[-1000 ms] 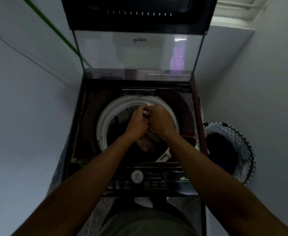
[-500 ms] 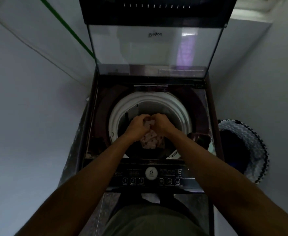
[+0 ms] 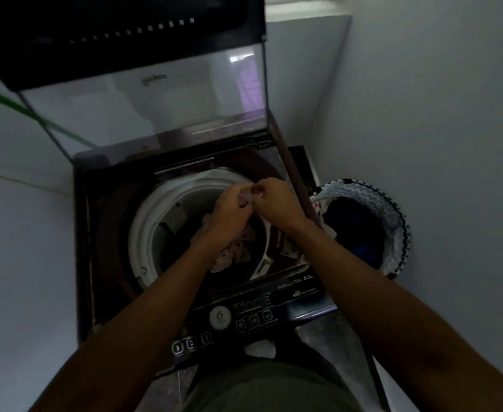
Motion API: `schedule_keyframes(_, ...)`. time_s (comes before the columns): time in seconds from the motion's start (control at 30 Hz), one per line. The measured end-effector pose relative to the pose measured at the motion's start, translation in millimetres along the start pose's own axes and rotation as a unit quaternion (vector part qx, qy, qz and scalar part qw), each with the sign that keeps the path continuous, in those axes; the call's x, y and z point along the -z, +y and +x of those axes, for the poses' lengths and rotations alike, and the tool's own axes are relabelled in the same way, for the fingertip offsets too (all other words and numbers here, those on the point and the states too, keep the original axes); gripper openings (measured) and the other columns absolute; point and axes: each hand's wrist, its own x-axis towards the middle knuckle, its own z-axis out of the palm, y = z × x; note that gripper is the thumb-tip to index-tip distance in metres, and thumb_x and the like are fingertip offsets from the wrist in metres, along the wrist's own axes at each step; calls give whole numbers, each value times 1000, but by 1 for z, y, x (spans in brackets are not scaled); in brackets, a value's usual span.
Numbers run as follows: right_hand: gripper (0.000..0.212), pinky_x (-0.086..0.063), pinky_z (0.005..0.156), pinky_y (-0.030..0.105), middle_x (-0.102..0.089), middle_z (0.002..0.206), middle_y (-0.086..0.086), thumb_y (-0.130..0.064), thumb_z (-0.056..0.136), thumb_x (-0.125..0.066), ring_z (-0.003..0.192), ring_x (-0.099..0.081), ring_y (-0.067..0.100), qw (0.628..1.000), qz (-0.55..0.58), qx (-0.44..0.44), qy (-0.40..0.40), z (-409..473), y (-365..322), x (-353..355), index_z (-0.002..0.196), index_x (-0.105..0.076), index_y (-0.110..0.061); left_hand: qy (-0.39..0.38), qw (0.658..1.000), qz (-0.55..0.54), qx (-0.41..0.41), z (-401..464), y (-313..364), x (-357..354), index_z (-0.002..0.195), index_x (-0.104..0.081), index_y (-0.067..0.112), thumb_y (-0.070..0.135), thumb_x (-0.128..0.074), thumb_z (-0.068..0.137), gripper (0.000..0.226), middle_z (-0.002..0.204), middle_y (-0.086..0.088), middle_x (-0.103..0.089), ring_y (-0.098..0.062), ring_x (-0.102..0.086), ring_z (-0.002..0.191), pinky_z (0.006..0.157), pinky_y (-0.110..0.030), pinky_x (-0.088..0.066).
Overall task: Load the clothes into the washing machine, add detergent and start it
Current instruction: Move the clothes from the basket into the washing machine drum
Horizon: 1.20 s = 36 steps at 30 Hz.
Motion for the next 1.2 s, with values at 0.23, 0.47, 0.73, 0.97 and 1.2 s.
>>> schedule_keyframes(0.23, 14, -50, 75, 23, -72, 88, 0, -15, 81, -63, 80, -64, 11, 977, 95, -131, 137, -17, 87, 67, 91, -73, -13, 28, 960, 167, -221, 23, 53, -67, 116, -64, 18, 12, -57, 79, 39, 119, -4, -58, -22, -49, 112, 100, -33, -37)
schedule_keyframes(0.47, 21, -55, 65, 39, -70, 79, 15, -19, 80, -60, 68, -65, 22, 949, 92, -298, 48, -36, 206, 71, 78, -68, 1, -137, 923, 271, -237, 57, 78, -147, 105, -69, 22, 20, -56, 75, 32, 106, -5, -65, -29, -60, 101, 86, -37, -45)
schedule_keyframes(0.73, 26, -50, 84, 40, -67, 110, 14, -21, 87, -60, 100, -62, 33, 900, 141, -393, -125, -41, 274, 23, 104, -70, -4, -277, 881, 352, -155, 83, 105, -186, 124, -65, 16, 7, -61, 82, 43, 121, -11, -62, -28, -57, 112, 91, -32, -44)
schedule_keyframes(0.97, 36, -49, 69, 36, -67, 104, 14, -19, 77, -74, 93, -65, 27, 837, 240, -484, -85, -44, 281, -2, 105, -67, 3, -288, 886, 337, -134, 87, 101, -185, 126, -61, 13, 7, -62, 84, 42, 124, -12, -60, -27, -57, 113, 93, -31, -46)
schedule_keyframes(1.2, 19, -52, 64, 34, -62, 84, 6, -8, 72, -75, 81, -63, 25, 859, 179, -480, 7, -59, 296, 19, 84, -61, -6, -290, 896, 316, -114, 85, 99, -194, 124, -62, 13, 4, -61, 81, 44, 119, -8, -64, -22, -59, 110, 83, -21, -41)
